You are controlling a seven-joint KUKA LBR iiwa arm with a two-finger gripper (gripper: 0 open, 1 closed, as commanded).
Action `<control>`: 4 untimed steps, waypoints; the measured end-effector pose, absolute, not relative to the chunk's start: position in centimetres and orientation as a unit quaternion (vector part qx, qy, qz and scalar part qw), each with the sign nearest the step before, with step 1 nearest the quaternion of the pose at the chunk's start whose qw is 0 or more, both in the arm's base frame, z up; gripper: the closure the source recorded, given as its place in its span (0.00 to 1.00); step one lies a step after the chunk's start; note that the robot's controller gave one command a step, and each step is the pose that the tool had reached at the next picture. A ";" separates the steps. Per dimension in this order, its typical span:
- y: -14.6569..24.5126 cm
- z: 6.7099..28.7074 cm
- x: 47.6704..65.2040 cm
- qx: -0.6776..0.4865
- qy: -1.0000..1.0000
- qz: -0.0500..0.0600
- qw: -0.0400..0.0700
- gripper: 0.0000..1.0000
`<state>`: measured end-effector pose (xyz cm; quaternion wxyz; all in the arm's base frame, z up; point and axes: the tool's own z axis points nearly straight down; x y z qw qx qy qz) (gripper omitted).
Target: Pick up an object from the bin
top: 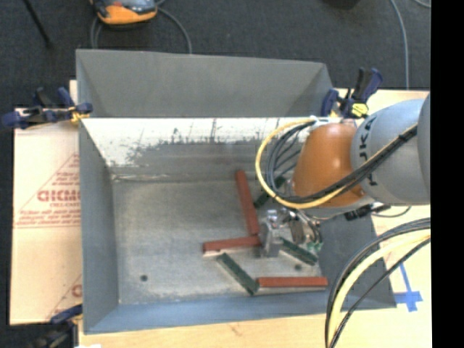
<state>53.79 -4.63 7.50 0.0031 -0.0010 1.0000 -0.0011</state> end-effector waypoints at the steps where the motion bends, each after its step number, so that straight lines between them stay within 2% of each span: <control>1: -4.6 7.3 53.6 -0.002 1.000 -0.001 0.001 0.00; 2: -4.6 7.5 53.8 -0.001 1.000 -0.001 0.002 1.00; 3: -4.6 7.5 53.7 -0.002 1.000 -0.001 0.002 1.00; 4: -6.3 16.3 54.4 0.021 1.000 0.000 0.000 0.00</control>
Offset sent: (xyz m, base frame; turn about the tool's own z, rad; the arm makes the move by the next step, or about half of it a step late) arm 0.0000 0.0000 0.0000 0.0000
